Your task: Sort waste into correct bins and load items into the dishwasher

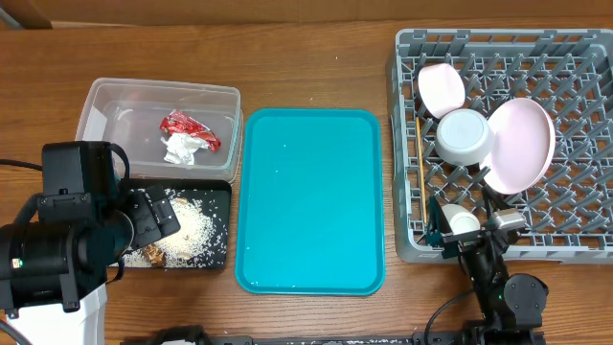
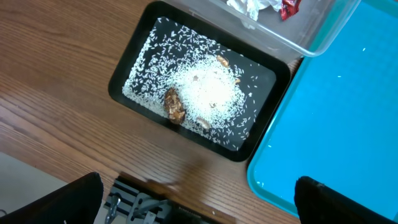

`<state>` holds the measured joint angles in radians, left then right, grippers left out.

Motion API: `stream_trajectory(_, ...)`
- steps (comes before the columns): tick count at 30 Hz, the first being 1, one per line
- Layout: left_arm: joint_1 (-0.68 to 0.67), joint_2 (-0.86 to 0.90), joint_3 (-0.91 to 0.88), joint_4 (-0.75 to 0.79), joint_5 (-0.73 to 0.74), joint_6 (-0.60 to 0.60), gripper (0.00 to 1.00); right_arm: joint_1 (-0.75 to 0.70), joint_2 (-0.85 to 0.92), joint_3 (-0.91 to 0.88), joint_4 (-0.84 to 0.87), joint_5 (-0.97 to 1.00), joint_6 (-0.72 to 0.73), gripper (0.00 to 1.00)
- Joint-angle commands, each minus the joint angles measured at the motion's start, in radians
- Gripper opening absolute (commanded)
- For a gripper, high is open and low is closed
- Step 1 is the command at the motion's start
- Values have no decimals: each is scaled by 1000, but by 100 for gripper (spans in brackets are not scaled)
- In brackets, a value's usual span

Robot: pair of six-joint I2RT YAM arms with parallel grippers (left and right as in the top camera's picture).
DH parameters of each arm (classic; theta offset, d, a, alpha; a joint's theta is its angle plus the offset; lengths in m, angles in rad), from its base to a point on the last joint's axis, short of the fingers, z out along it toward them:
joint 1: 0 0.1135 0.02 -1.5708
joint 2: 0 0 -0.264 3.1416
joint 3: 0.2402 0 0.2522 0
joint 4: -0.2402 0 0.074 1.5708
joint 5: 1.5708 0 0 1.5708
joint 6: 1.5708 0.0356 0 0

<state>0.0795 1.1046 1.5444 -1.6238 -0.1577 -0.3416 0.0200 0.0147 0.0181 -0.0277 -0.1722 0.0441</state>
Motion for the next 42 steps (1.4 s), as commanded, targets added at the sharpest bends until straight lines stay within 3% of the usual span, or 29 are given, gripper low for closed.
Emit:
stream_trajectory(1, 6, 2, -1, 2, -6, -14, 100, -5, -12, -11, -19, 18, -8, 100)
stream_trajectory(32, -15, -61, -30, 27, -42, 3, 100, -5, -11, -10, -40, 18, -8, 100)
stream_trajectory(36, -42, -166, -168, 320, -49, 5, 100, -5, -11, -10, -40, 18, -8, 100)
stream_trajectory(42, -86, -369, -545, 913, 139, 104, 100, -5, -11, -10, -40, 18, -8, 100)
